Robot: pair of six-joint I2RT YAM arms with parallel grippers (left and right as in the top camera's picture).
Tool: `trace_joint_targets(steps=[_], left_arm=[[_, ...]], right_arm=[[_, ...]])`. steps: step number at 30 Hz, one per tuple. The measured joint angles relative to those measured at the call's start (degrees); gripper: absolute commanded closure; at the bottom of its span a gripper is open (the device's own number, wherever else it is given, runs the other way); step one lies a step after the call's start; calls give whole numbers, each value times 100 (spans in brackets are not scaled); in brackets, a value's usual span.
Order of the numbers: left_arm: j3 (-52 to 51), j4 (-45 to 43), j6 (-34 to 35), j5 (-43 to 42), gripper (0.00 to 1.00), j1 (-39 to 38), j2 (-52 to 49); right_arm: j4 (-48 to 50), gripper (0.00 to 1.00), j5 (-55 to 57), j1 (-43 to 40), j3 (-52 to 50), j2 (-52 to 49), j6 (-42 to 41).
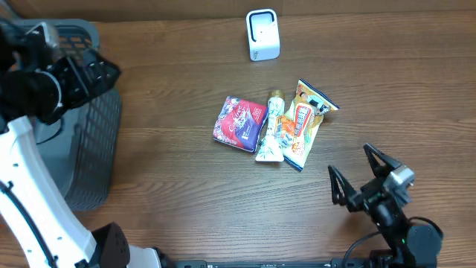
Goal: Scan the item barcode
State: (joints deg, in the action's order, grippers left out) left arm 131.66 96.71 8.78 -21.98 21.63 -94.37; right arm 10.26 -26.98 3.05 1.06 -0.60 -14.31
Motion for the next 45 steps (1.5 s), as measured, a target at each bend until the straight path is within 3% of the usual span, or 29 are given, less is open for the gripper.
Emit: trace_joint_targets(steps=[5,8,11,17,20,24,27,30,33,42,45], left_arm=[[2,0,-9,271,1,15,-2],[2,0,-22,343,0,15,-20],[2,0,-24,380,0,15,-22],[2,2,-24,428,0,15,-26],[2,0,-24,431,0,15,-26],[2,0,-24,442,0,15,-26],[2,-2,-24,444,0,17,-26],[2,0,-24,444,0,15,-26],[2,0,-24,444,0,15,-26],[2,0,-24,444,0,15,-26],[2,0,-24,444,0,15,-26]], right_arm=[[796,0,-577,0,39,7,-568],[271,0,-575,0,332,-59,-691],[-892,0,-520,0,1165,-492,-498],[-3797,0,-192,0,3689,-2632,369],[-4616,0,-269,0,4883,-4054,643],[-4868,0,-1281,0,5786,-5523,798],[-4446,0,-2371,9,5914,-6463,820],[-4087,0,-2710,74,5917,-7305,402],[-4096,0,-2367,245,5917,-7899,-203],[-4507,1,483,597,5917,-8850,-1779],[-4319,15,807,610,5917,-9106,-1934]])
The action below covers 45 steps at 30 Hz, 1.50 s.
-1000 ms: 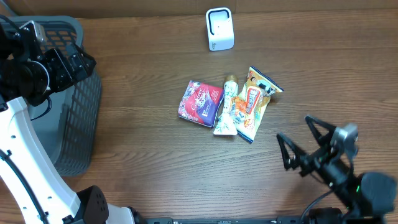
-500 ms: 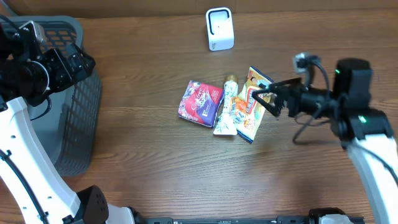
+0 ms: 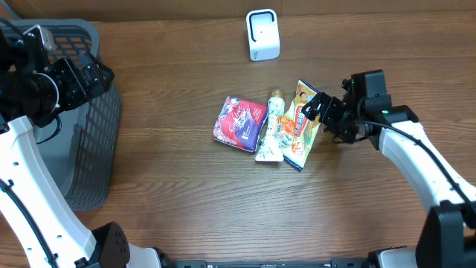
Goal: Scan the item barcode
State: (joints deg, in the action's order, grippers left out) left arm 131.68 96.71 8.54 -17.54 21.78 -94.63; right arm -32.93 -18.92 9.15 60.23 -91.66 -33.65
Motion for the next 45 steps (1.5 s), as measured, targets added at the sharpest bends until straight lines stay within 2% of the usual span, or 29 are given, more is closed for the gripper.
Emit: trace_joint_targets(steps=[3,4,7,10,13,17,21,23,29,32,37,45], left_arm=[[0,0,0,0,0,0,0],[0,0,0,0,0,0,0],[0,0,0,2,0,0,-2],[0,0,0,0,0,0,-2],[0,0,0,0,0,0,-2],[0,2,0,0,0,0,-2],[0,2,0,0,0,0,-2],[0,0,0,0,0,0,-2],[0,2,0,0,0,0,-2],[0,0,0,0,0,0,-2],[0,0,0,0,0,0,-2],[0,0,0,0,0,0,-2]], right_arm=[[120,23,170,48,0,-337,-122],[173,28,219,74,0,-485,-131],[249,51,372,133,0,-907,-173],[129,64,664,142,4,-1202,-256],[-136,68,970,61,7,-1303,-308],[-857,82,1268,-160,203,-1294,-332],[-1906,85,1460,-468,839,-1276,-323],[-2116,86,1246,-535,1252,-1237,-87],[-1467,82,-72,-315,1860,-970,758],[-1274,86,-291,50,1860,-992,949],[-1191,96,17,634,1725,-1250,656],[-1029,96,240,1416,1550,-2181,-98]])
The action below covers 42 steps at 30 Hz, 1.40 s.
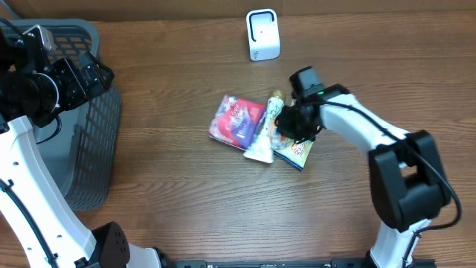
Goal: Scan the item barcode
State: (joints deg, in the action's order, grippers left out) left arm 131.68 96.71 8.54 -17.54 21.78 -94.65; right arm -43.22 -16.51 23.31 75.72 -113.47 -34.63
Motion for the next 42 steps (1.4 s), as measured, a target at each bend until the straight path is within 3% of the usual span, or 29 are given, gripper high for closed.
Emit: trace_joint_targets(steps=[6,12,16,21,34,42], left_arm=[[0,0,0,0,0,0,0],[0,2,0,0,0,0,0],[0,0,0,0,0,0,0],[0,0,0,0,0,0,0],[0,0,0,0,0,0,0],[0,0,0,2,0,0,0]], right_arm=[[35,96,-164,664,4,-157,-114],[-1167,96,201,892,748,-157,-20],[-1928,96,953,629,1552,-146,17],[-1932,96,1449,114,1770,-125,17],[-815,96,1585,-393,688,-516,291],[-2369,96,1978,-1115,1071,-511,391]])
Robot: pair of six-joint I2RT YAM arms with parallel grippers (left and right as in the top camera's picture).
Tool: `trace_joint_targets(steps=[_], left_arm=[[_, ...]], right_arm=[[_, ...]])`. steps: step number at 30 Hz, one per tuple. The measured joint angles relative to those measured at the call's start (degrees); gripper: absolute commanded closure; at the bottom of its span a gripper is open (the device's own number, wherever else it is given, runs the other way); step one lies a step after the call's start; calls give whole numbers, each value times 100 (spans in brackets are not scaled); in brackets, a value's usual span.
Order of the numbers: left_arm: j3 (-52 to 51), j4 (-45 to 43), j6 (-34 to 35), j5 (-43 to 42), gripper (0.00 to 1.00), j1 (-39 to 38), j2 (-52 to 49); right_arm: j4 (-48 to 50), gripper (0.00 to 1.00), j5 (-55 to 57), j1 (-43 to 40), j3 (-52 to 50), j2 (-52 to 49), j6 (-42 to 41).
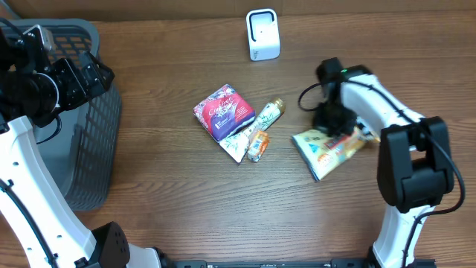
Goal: Scan the item barcode
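The white barcode scanner [262,34] stands at the back of the table. My right gripper [332,126] is at the right, shut on the top edge of an orange snack packet [327,151], which lies slanted apart from the other items. Its fingers are mostly hidden under the wrist. A purple-red pouch [223,112] and a pale tube [254,132] lie together at the middle. My left gripper [100,74] hangs open over the grey basket, holding nothing.
A grey mesh basket [93,145] fills the left side of the table. The right arm's white link [387,104] stretches from the right edge over the table. The wooden table [186,216] runs to the front edge.
My right gripper went from the middle of the pile to the right, and the snack packet came with it, turned sideways. The pouch and tube shifted left and rotated. The left arm stayed put.
My right gripper was open near the front right edge, with three items side by side at the middle. Then it stood beside the snack packet's right edge, then on the packet in the pile. Now the packet is apart at the right.
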State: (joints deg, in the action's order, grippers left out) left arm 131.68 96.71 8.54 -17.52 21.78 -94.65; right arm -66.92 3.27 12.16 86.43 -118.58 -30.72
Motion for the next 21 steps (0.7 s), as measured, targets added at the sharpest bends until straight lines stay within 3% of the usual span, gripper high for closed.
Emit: trace_joint_targets(steps=[10,16,21], left_arm=[[0,0,0,-2,0,0,0],[0,0,0,-2,0,0,0],[0,0,0,-2,0,0,0]], right_arm=[[-1655,94,341,-249,1532,197,221],[-1947,95,470,-575,1169,240,243],[-1029,94,509,-754,238,238,247]])
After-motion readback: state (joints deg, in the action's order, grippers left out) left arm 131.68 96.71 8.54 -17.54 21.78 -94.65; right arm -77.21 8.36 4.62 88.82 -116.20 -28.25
